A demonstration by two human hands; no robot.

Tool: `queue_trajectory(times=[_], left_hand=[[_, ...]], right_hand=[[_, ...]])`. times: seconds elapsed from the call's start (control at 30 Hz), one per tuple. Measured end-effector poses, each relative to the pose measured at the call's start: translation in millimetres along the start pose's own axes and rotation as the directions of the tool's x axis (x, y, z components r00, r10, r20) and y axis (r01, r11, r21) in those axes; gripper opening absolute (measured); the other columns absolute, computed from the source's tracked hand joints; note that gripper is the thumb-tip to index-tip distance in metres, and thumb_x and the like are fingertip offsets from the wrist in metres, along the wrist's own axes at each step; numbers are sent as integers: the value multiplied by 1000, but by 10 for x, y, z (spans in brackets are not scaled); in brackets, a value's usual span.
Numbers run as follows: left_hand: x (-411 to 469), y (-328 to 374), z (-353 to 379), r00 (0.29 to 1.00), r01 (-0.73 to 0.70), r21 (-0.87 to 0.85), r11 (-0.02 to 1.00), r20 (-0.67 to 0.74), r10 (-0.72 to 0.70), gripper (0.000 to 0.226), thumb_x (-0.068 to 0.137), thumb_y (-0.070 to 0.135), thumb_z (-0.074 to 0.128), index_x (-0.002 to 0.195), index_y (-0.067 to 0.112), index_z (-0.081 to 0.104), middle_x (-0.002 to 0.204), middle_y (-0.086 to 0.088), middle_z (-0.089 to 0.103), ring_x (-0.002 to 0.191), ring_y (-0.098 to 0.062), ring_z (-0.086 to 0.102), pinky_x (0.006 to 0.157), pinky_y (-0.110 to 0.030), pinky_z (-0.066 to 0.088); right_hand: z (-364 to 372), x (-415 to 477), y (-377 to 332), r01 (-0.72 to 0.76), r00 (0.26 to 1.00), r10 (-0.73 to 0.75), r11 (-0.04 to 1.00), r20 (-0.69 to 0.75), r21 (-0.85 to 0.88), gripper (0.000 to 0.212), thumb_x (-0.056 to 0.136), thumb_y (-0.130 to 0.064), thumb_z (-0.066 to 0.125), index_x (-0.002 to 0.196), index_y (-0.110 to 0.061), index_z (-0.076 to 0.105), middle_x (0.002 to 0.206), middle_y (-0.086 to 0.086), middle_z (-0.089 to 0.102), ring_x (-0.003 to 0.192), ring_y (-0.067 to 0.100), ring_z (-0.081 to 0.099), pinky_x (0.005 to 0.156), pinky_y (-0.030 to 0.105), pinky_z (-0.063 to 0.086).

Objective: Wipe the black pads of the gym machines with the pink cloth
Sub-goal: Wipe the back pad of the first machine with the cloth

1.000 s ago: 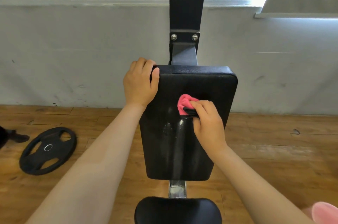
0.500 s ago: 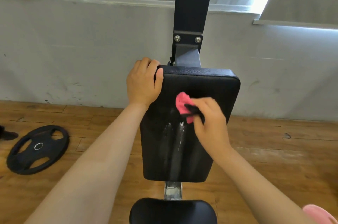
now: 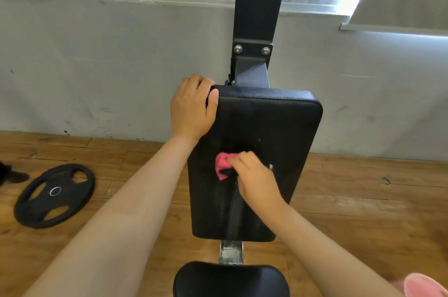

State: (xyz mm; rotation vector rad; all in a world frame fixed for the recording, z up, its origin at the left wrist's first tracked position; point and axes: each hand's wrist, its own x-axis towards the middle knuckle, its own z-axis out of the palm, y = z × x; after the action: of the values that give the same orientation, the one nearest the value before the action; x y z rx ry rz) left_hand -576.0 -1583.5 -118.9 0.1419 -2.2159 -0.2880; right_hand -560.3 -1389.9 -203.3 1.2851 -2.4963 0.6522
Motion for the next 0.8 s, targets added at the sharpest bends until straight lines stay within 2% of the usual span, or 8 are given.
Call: queue_trajectory(times=[0.07, 0.17, 0.27, 0.37, 0.43, 0.57, 0.7, 0.8], left_hand=[[3, 8, -2, 1000, 4, 1, 1000, 6, -4, 37, 97, 28, 34, 96, 7, 64, 94, -10, 63, 85, -24, 57, 62, -32, 45], [-4, 16, 6, 1000, 7, 4, 1000, 4, -7, 38, 97, 29, 33, 96, 6, 64, 94, -10, 62, 85, -25, 57, 61, -32, 44], [4, 9, 6, 1000, 18, 14, 1000, 8, -18, 39, 97, 29, 32, 96, 7, 64, 95, -10, 62, 85, -25, 56, 62, -32, 43], [0, 12, 5, 1000, 20, 36, 999, 8, -20, 38, 97, 28, 32, 96, 7, 64, 95, -10, 62, 85, -25, 56, 62, -27, 38], [0, 16, 1, 1000, 20, 38, 999, 4, -21, 38, 97, 28, 32, 96, 7, 64, 95, -11, 62, 85, -24, 56, 63, -25, 35], [-3, 28, -11, 1000, 25, 46, 999, 2, -25, 38, 97, 28, 33, 96, 7, 64, 95, -11, 63, 85, -24, 57, 64, -24, 34], [-7, 28, -5, 1000, 27, 37, 999, 12, -27, 39, 97, 29, 32, 96, 7, 64, 95, -11, 62, 85, -24, 56, 63, -25, 36], [-2, 19, -1, 999, 31, 22, 999, 13, -31, 40, 97, 29, 31, 97, 7, 64, 96, -10, 62, 86, -24, 56, 62, -28, 40]], right_hand=[[63, -99, 1, -46, 995, 44, 999, 89, 25, 44, 74, 3, 67, 115, -13, 67, 106, 3, 63, 98, 20, 61, 69, 33, 58], [-93, -55, 4, -128, 990, 114, 967, 77, 222, 43, 82, 2, 61, 121, -16, 65, 109, -2, 61, 105, 13, 56, 86, 30, 52], [-527, 142, -33, -70, 984, 120, 940, -130, 335, 41, 79, 5, 58, 115, -12, 67, 103, 0, 62, 99, 14, 56, 88, 29, 49], [-894, 413, -13, -40, 924, 122, 974, -363, 224, 40, 79, 3, 55, 117, -7, 66, 103, 6, 61, 99, 18, 54, 87, 21, 44], [-989, 572, 12, -71, 891, 127, 987, -436, 142, 39, 81, 2, 57, 119, -6, 65, 105, 8, 61, 101, 19, 53, 88, 15, 39], [-847, 676, -14, -114, 915, 114, 993, -388, 22, 45, 76, 7, 67, 119, -3, 63, 108, 14, 61, 103, 30, 55, 83, 29, 48], [-733, 578, 5, -76, 924, 72, 997, -375, 4, 41, 78, 1, 61, 119, -1, 62, 110, 14, 61, 101, 29, 57, 83, 26, 46], [-530, 357, 3, -8, 964, 4, 1000, -265, -11, 42, 77, -2, 52, 117, -4, 63, 108, 11, 62, 97, 25, 58, 76, 27, 51]])
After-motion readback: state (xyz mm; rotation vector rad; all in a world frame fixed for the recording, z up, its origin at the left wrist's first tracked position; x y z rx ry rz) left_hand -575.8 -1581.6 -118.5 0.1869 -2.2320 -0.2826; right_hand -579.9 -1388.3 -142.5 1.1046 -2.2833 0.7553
